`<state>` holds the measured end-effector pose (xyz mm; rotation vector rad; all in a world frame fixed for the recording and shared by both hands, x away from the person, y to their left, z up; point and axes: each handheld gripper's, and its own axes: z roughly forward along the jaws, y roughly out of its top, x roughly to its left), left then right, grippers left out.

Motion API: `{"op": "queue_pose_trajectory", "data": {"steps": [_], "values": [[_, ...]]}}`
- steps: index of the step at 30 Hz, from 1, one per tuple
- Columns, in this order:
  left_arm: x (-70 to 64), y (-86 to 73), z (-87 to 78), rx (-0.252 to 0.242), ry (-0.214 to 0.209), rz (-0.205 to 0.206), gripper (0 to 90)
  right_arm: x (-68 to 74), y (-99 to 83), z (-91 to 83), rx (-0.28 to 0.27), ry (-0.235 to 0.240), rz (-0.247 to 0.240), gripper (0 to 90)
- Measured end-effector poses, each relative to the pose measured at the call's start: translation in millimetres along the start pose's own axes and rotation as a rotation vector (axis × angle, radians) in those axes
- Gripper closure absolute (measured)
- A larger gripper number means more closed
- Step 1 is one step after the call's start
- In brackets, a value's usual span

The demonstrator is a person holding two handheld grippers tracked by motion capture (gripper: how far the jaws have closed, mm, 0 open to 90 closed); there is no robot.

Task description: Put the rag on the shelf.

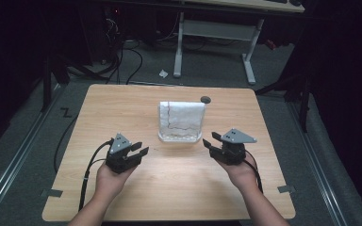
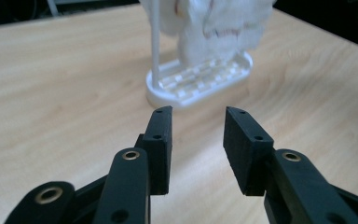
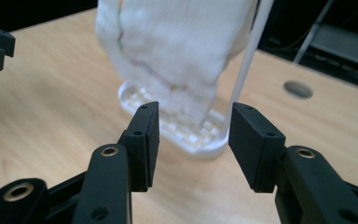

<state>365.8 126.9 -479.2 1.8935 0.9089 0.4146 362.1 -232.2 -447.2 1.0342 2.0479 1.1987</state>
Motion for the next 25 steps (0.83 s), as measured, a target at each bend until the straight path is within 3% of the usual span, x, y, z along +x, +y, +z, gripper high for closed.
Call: {"op": "queue_pose_trajectory", "data": {"steps": [1, 4, 7, 9, 10, 15, 18, 25], "values": [[-3.2, -9.9, 0.2, 0.021, -0.007, 0.004, 61.8, 5.5, -10.8, 1.0, 0.012, 0.004, 0.011, 53.4], [-7.3, -20.4, 0.4, 0.045, -0.012, 0.023, 60.5, 10.1, -22.3, 2.7, 0.032, 0.003, 0.011, 53.8], [-14.5, -42.0, 3.5, 0.093, 0.029, 0.091, 58.9, 18.5, -40.4, 5.5, 0.064, 0.007, 0.001, 56.6], [-15.3, -55.9, 2.5, 0.099, 0.035, 0.074, 57.6, 25.6, -52.0, 8.0, 0.089, -0.009, -0.010, 56.8], [-18.6, -63.9, -0.3, 0.114, 0.028, 0.056, 57.7, 33.1, -66.6, 6.9, 0.097, -0.020, -0.018, 54.7], [-25.0, -64.1, -2.3, 0.088, -0.011, 0.048, 54.5, 35.8, -76.9, 1.2, 0.114, -0.002, -0.032, 50.0], [-25.4, -63.9, 4.6, 0.104, -0.025, 0.046, 53.7, 30.9, -80.9, 3.5, 0.127, 0.017, 0.008, 50.0], [-22.6, -63.5, 8.1, 0.113, -0.023, 0.039, 49.9, 29.6, -84.5, 5.7, 0.144, 0.022, 0.004, 48.1]]}}
